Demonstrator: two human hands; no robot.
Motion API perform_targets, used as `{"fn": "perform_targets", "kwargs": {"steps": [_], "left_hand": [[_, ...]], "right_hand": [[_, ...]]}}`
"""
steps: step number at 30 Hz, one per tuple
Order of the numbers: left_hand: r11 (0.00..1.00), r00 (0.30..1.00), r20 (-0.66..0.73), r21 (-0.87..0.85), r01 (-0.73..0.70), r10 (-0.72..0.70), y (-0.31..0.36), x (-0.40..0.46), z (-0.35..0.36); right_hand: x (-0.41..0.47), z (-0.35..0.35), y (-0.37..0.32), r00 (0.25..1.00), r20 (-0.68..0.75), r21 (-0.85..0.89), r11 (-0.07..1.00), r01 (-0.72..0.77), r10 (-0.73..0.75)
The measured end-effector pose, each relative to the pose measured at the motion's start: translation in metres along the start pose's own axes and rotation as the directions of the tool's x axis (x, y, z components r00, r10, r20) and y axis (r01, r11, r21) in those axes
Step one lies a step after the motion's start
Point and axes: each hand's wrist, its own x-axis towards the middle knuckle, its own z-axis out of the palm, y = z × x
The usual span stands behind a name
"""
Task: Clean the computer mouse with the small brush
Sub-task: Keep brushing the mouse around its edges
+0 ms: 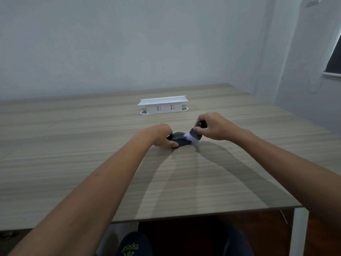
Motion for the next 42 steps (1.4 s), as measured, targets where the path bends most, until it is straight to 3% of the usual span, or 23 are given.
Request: {"fn": "perform_targets", "kwargs": {"steps": [5, 9, 11, 14, 19, 23, 27, 30, 32, 36, 40, 42], "left_hand": [[0.993, 1.0, -0.005, -0.114, 0.008, -0.009, -0.011, -0.004, -0.002], [0.95, 0.999, -0.031, -0.311, -0.026, 0.017, -0.012, -0.006, -0.003], [0.926, 0.996, -0.047, -0.368, -0.084, 0.071, -0.009, -0.004, -0.001], [0.924, 0.99, -0.06, -0.356, -0.14, 0.127, -0.007, 0.0, 0.003], [0.927, 0.994, -0.077, -0.363, -0.1, 0.077, -0.01, 0.007, 0.006], [0.916, 0.993, -0.098, -0.39, -0.095, 0.061, -0.01, 0.01, 0.004], [0.9, 0.996, -0.082, -0.43, -0.068, 0.036, -0.012, 0.011, 0.005], [0.891, 0.994, -0.101, -0.447, -0.078, 0.036, -0.012, 0.011, 0.006], [0.886, 0.994, -0.105, -0.456, -0.081, 0.037, -0.012, 0.011, 0.006], [0.883, 0.994, -0.1, -0.464, -0.076, 0.033, -0.013, 0.011, 0.007], [0.867, 0.992, -0.114, -0.489, -0.096, 0.046, -0.015, 0.01, 0.008], [0.858, 0.992, -0.116, -0.504, -0.096, 0.043, -0.015, 0.01, 0.008]], "right_hand": [[0.003, 0.002, 0.002, 0.997, -0.071, 0.033, 0.999, -0.039, 0.041], [-0.003, 0.004, -0.005, 0.984, -0.171, 0.131, 0.991, -0.034, 0.056], [-0.01, 0.009, -0.01, 0.992, -0.123, 0.211, 0.977, 0.01, 0.016], [-0.015, 0.021, -0.005, 0.999, -0.032, 0.194, 0.981, 0.012, -0.006], [-0.017, 0.017, 0.008, 0.979, -0.176, 0.216, 0.975, -0.06, 0.1], [-0.02, 0.023, -0.003, 1.0, -0.029, 0.23, 0.973, 0.018, -0.012], [-0.018, 0.025, 0.01, 0.985, -0.162, 0.187, 0.982, -0.034, 0.065], [-0.024, 0.028, 0.003, 0.996, -0.087, 0.251, 0.967, 0.041, -0.019], [-0.024, 0.032, 0.001, 0.995, -0.081, 0.204, 0.976, 0.072, -0.057], [-0.018, 0.026, 0.01, 0.972, -0.233, 0.165, 0.986, 0.004, 0.035], [-0.024, 0.032, -0.004, 0.99, -0.101, 0.188, 0.975, 0.114, -0.097], [-0.019, 0.035, 0.002, 0.987, -0.155, 0.166, 0.984, 0.063, -0.037]]}}
